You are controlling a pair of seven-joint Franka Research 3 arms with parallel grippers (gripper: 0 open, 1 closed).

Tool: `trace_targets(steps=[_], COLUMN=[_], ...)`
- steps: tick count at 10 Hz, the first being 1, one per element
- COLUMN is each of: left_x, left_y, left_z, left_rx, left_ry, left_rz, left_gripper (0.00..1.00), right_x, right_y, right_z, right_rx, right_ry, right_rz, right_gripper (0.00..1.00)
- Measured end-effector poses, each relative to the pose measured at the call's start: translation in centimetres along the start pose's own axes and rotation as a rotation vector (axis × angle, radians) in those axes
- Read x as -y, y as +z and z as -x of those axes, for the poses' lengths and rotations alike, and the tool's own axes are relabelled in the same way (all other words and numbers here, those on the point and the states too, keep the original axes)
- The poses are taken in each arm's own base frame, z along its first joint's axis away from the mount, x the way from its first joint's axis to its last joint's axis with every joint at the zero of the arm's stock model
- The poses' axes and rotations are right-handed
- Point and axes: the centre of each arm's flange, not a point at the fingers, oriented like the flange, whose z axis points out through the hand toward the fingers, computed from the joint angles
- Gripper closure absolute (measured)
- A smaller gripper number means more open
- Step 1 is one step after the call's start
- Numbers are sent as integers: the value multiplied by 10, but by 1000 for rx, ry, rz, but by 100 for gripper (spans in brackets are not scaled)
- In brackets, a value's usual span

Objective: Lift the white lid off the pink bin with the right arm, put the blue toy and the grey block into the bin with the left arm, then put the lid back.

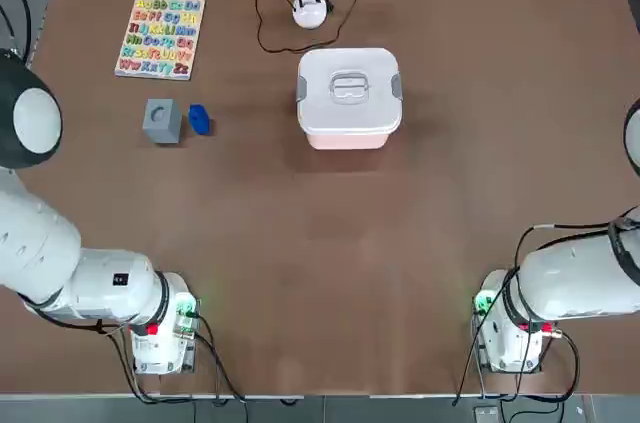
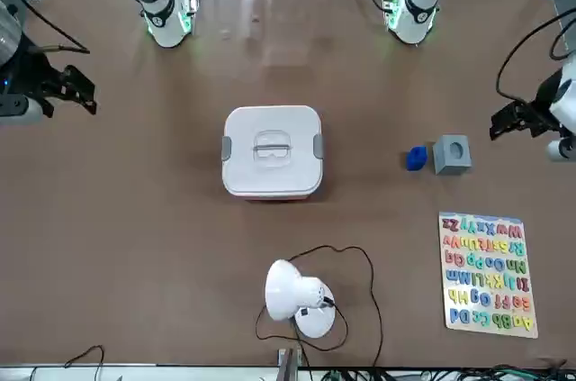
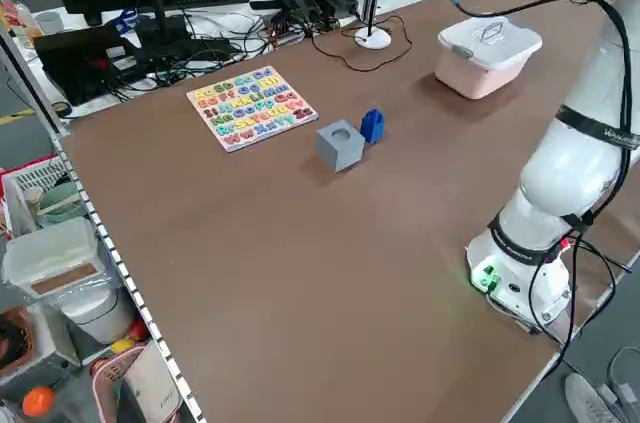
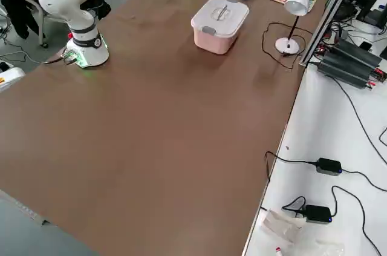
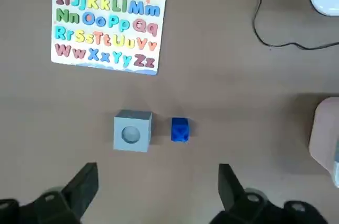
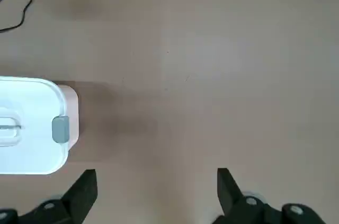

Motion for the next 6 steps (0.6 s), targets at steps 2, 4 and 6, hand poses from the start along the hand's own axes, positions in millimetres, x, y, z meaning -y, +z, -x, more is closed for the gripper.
trace_targets(steps=[2,4,6], left_x=[-2,-11,-23], left_y=[-4,-7,-6], left_z=[6,9,12], left_rx=[11,11,24], left_ry=[5,19,35], left_rz=[-1,1,1], left_gripper=[0,0,0], right_x=[0,6,64], right_y=[0,0,-1], right_z=[0,0,3], right_rx=[3,-1,-24], right_ry=[0,46,285], right_rz=[0,-1,-9], right_gripper=[0,0,0])
